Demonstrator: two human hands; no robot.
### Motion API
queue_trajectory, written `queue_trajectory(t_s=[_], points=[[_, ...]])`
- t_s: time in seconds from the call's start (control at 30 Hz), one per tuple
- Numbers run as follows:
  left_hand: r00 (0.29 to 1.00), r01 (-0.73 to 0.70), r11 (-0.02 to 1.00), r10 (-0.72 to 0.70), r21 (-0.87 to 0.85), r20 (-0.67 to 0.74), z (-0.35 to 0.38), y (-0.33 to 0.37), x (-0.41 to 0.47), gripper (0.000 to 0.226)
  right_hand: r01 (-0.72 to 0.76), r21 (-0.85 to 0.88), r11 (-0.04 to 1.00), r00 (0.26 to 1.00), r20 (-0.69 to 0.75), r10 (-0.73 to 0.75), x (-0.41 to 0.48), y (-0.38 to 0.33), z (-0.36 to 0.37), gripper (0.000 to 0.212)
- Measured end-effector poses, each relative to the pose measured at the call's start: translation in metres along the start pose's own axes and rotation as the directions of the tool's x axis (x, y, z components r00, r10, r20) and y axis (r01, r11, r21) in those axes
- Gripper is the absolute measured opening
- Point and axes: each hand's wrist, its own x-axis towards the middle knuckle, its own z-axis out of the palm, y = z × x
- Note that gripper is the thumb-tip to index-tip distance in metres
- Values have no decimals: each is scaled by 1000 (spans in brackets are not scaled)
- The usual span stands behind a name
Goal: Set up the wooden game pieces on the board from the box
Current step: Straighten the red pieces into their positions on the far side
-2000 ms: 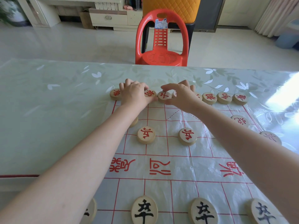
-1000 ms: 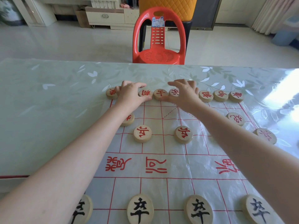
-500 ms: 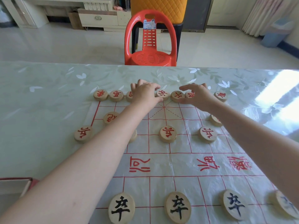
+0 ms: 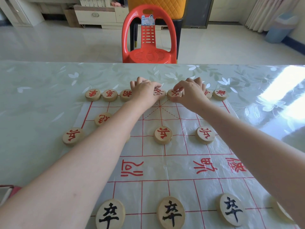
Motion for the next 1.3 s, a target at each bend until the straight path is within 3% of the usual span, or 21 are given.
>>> queue_trajectory(t_s=[0.13, 0.27, 0.4, 0.53, 0.7, 0.8, 0.97, 1.07, 1.3], points=[[999, 21, 996, -18, 86, -44, 5, -3, 2, 46, 42, 71, 997, 997, 67, -46, -4, -3, -8, 31], [998, 40, 996, -36, 76, -58, 1, -1, -1, 61, -37, 267, 963, 997, 78, 16, -6, 2, -13, 42], [999, -25, 999, 27, -42, 36, -6, 3, -5, 50, -24, 133, 991, 999, 26, 21, -4, 3, -10, 57], [996, -10, 993, 20, -115, 85, -18, 6, -12, 42, -30, 1, 1000, 999, 13, 30, 1, 2, -3, 56], [999, -32, 999, 32, 8, -17, -5, -1, -3, 42, 2, 75, 997, 997, 73, -7, 2, 2, -3, 42], [997, 11, 999, -8, 41, -71, 4, -3, -1, 46, -14, 129, 992, 995, 103, 0, 2, 7, -4, 46], [997, 13, 1000, -14, -7, -78, 3, -3, -7, 50, 2, 111, 994, 999, 33, -5, 0, 5, -6, 65], [997, 0, 999, -3, -34, -82, -1, -3, -11, 37, 15, 54, 998, 999, 29, -16, 5, 3, -2, 57], [992, 41, 998, -46, -44, -120, 0, 3, -11, 38, 30, 72, 997, 998, 53, -34, 7, 6, 1, 48]])
